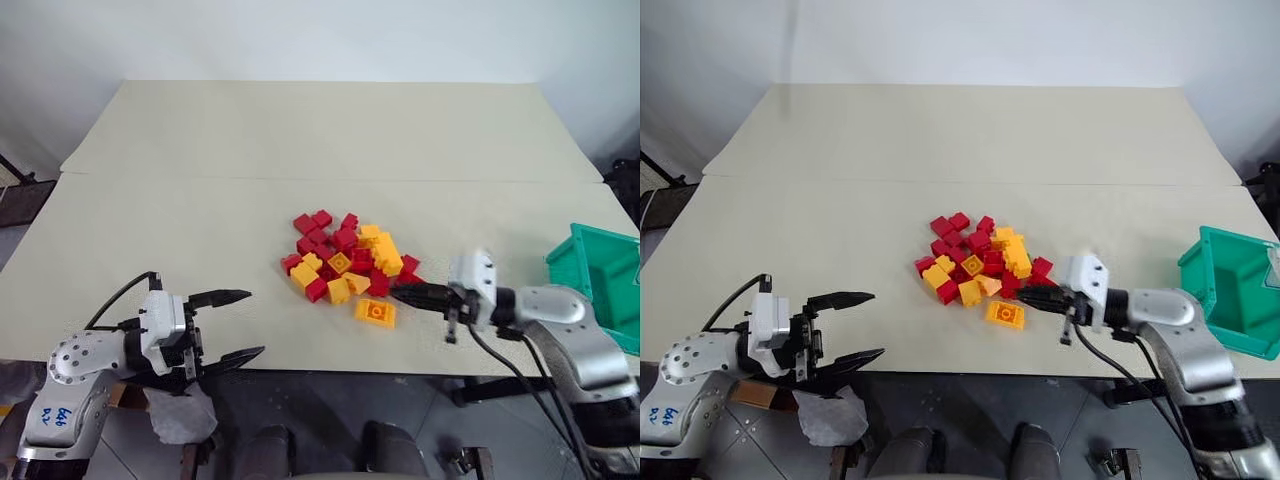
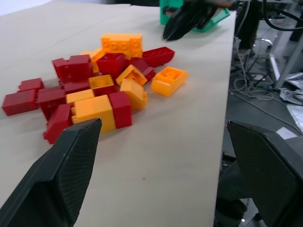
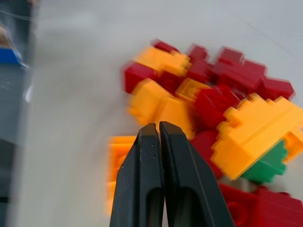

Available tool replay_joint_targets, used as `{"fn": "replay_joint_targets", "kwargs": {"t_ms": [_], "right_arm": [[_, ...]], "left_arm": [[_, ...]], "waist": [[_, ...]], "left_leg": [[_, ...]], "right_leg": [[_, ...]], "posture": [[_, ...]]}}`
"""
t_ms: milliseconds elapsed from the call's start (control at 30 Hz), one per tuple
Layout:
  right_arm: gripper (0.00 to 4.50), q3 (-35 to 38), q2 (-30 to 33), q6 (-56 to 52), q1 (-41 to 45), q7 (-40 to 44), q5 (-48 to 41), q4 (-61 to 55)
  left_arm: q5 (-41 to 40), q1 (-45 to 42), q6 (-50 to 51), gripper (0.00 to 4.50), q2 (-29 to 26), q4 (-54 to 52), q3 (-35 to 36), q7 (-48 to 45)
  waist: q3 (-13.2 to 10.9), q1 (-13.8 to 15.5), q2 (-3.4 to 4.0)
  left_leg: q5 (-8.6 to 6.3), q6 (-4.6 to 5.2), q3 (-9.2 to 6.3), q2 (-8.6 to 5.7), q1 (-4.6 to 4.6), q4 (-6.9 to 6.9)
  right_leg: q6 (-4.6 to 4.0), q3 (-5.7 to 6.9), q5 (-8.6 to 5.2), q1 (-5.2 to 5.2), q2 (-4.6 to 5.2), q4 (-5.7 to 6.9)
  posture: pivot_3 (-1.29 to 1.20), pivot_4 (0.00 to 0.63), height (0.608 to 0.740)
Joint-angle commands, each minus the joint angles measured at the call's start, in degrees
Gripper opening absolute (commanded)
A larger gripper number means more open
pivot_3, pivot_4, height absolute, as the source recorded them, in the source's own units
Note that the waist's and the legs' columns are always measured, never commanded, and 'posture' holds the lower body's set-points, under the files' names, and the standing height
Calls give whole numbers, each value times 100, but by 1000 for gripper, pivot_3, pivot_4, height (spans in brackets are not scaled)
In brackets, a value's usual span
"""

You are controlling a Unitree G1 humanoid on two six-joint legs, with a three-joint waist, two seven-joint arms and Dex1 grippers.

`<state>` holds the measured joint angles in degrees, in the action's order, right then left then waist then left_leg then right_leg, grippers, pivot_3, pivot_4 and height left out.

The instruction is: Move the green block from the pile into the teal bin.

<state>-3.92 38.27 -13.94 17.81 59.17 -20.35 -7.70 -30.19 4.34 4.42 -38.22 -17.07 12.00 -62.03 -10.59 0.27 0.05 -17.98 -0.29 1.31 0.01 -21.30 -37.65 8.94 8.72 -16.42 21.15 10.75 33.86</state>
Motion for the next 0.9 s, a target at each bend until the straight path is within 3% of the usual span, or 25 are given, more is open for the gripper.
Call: {"fn": "replay_joint_targets", "kwargs": {"t_ms": [33, 400, 633, 900], "right_arm": [[87, -265, -342, 89, 456, -305, 397, 497], [87, -320, -907, 1077, 1618, -973, 1254, 2406], [87, -680, -1086, 991, 1748, -512, 1274, 2112], [87, -1078, -872, 938, 1277, -202, 1510, 1173]], "left_arm": [[29, 19, -114, 4500, 41, -71, 90, 131], [101, -39, -255, 4500, 157, 80, 197, 492], [132, -200, -325, 4500, 186, 319, 158, 538], [128, -170, -354, 4500, 207, 332, 148, 587]], "waist": [[0, -16, 0], [0, -48, 1], [0, -52, 1], [0, -35, 1]], "left_leg": [[0, 0, 0, 1, 0, -1], [0, -1, 6, 3, -2, -1], [-1, -1, 12, 7, -2, 1], [-3, -5, 20, 12, -3, 3]], "right_leg": [[0, 0, 0, 0, -1, 2], [-1, -8, 0, 11, -4, 9], [-1, -14, 1, 18, -7, 12], [-2, -22, 1, 27, -11, 15]], "posture": [[0, 150, 740], [0, 150, 740], [0, 150, 740], [0, 150, 740]]}}
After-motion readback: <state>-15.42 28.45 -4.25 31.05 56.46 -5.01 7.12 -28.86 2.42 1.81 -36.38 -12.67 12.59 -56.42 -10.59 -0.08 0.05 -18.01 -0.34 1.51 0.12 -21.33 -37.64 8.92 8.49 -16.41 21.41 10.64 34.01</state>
